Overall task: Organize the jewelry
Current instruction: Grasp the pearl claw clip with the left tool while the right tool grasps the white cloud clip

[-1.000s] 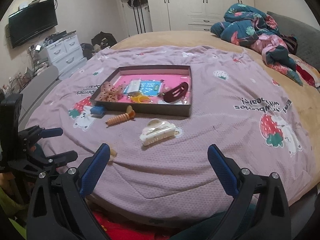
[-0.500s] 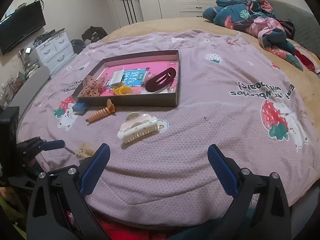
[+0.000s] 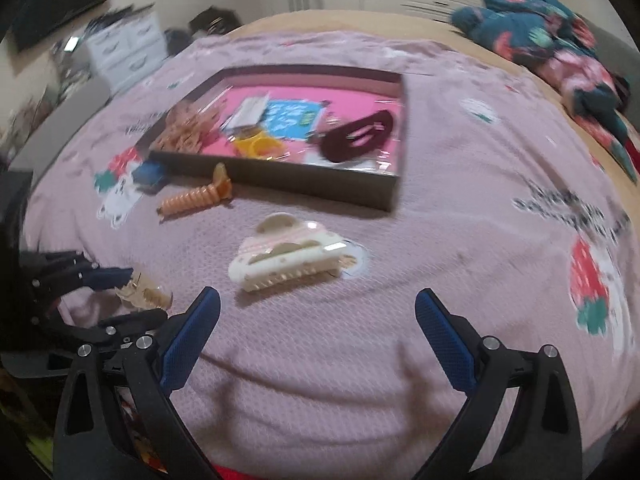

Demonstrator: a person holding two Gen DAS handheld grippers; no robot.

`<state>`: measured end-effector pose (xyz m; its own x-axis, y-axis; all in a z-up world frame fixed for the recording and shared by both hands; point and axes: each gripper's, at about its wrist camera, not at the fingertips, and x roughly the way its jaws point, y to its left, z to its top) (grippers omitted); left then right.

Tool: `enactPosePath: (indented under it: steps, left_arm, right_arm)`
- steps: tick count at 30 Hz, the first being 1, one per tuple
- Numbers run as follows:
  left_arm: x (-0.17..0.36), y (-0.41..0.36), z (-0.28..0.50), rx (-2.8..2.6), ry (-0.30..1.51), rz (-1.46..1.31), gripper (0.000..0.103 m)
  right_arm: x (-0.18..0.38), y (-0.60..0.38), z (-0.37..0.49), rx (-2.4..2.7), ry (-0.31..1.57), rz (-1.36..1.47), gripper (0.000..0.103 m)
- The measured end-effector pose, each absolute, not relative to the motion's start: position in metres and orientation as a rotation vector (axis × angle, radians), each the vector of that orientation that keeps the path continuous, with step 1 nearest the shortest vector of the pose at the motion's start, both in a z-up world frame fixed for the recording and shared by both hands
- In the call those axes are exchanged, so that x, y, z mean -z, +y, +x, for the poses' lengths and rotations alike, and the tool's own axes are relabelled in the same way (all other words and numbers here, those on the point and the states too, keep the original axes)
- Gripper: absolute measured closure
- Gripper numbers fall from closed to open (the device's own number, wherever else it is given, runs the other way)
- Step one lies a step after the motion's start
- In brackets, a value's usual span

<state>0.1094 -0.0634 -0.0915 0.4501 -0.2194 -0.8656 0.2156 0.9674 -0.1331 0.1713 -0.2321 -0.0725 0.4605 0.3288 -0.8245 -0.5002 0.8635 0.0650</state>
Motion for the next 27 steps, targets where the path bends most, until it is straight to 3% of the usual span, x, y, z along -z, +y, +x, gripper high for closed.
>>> enactPosePath:
  steps: [12, 14, 27]
  left_arm:
    - [0.087, -0.053, 0.109, 0.271, 1.086, -0.025, 0.063]
    - [0.086, -0.05, 0.11, 0.264, 1.085, -0.028, 0.063]
    - [0.076, -0.042, 0.113, 0.27, 1.068, -0.045, 0.063]
  right_arm:
    - [0.101, -0.207, 0.206, -0.568, 1.038, -0.182, 0.007]
    - [0.103, -0.207, 0.209, -0.567, 1.04, -0.17, 0.026]
    - [0.071, -0.25, 0.178, -0.502, 0.961, 0.016, 0.027]
